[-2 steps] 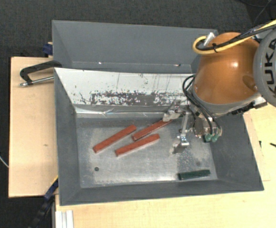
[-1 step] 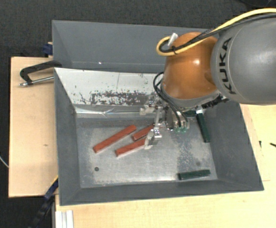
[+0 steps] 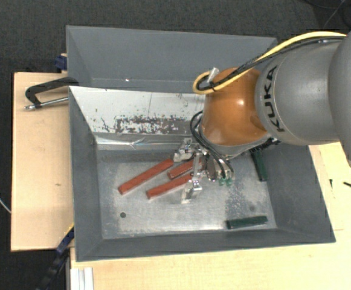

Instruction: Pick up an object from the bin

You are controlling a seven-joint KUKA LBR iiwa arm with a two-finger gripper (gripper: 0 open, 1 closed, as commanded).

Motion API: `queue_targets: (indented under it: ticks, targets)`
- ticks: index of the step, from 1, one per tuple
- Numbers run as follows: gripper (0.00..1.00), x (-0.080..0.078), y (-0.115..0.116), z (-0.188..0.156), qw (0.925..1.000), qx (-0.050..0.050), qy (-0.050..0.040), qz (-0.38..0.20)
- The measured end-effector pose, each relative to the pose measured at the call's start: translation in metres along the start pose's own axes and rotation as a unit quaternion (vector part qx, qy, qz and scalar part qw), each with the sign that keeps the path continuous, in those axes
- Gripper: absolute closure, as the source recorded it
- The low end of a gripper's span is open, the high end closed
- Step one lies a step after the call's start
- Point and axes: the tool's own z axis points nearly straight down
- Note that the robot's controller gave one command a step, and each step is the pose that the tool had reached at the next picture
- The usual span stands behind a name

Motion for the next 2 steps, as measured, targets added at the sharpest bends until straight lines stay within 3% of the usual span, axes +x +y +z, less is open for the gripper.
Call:
queue_targets:
  ticks: [1,2]
  targets:
    - [1.0,-0.0412,-0.0135,0.037,0.9834,0.001,0.0076,-0.181]
    - [1.0,-0.0413,-0.0135,0.037,0.9834,0.001,0.0071,-0.181]
